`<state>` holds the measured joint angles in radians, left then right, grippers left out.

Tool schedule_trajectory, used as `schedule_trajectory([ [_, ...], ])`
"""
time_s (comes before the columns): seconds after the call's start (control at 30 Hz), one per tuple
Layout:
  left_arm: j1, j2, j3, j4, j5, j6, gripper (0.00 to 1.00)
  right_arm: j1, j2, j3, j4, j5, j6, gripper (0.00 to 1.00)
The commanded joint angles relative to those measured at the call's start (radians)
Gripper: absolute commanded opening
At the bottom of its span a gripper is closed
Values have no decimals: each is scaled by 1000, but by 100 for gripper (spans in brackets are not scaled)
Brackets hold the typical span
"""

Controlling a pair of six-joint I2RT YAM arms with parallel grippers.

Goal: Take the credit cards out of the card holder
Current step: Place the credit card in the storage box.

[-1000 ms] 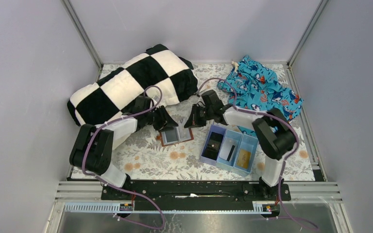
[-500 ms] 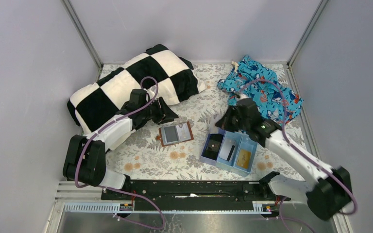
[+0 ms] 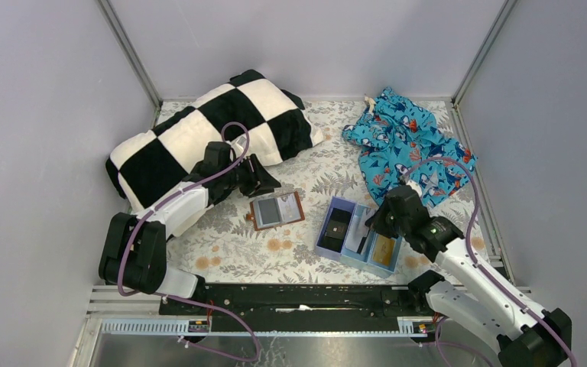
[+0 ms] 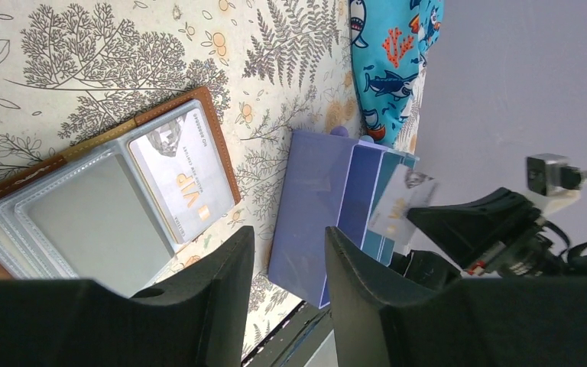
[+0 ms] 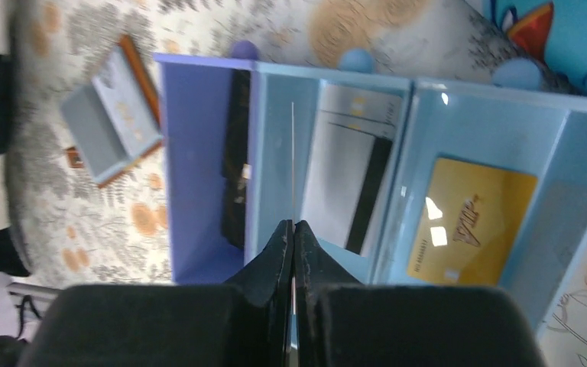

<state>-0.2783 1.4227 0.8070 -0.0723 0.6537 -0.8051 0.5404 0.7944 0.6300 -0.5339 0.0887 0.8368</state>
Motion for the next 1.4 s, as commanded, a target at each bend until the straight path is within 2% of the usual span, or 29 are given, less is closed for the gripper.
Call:
schedule_trajectory([
  [0.0,4,-17,2,-2,-37,22,44,-4,15,-51,2,8,30,0],
  [0.1,4,-26,3,-17,-43,33,44,-4,34,-78,8,-13,35,0],
  [0.37,4,5,-15,12,-14,19,44,-4,106,-168,194,-113,50,0],
  [0.5,4,5,-20,9,-17,18,44,-4,158,-144,184,-57,13,1],
  [0.53,4,4,-19,9,-17,18,44,-5,170,-134,171,-44,-1,6],
  [0.63,4,9,-16,5,-17,22,44,-4,189,-106,128,-9,-24,34],
  [0.7,4,13,-11,0,-17,26,44,-4,184,-94,110,7,-31,40],
  [0.87,3,12,-13,-6,-23,24,44,-4,96,-52,45,70,-33,40],
  [1.07,2,19,-8,-30,-38,38,44,-3,76,122,24,72,-115,40],
  [1.23,1,33,10,-123,-101,73,43,4,233,219,197,-113,-186,40],
  [1.37,3,15,-19,-148,-154,55,43,103,438,310,327,-196,-220,34],
])
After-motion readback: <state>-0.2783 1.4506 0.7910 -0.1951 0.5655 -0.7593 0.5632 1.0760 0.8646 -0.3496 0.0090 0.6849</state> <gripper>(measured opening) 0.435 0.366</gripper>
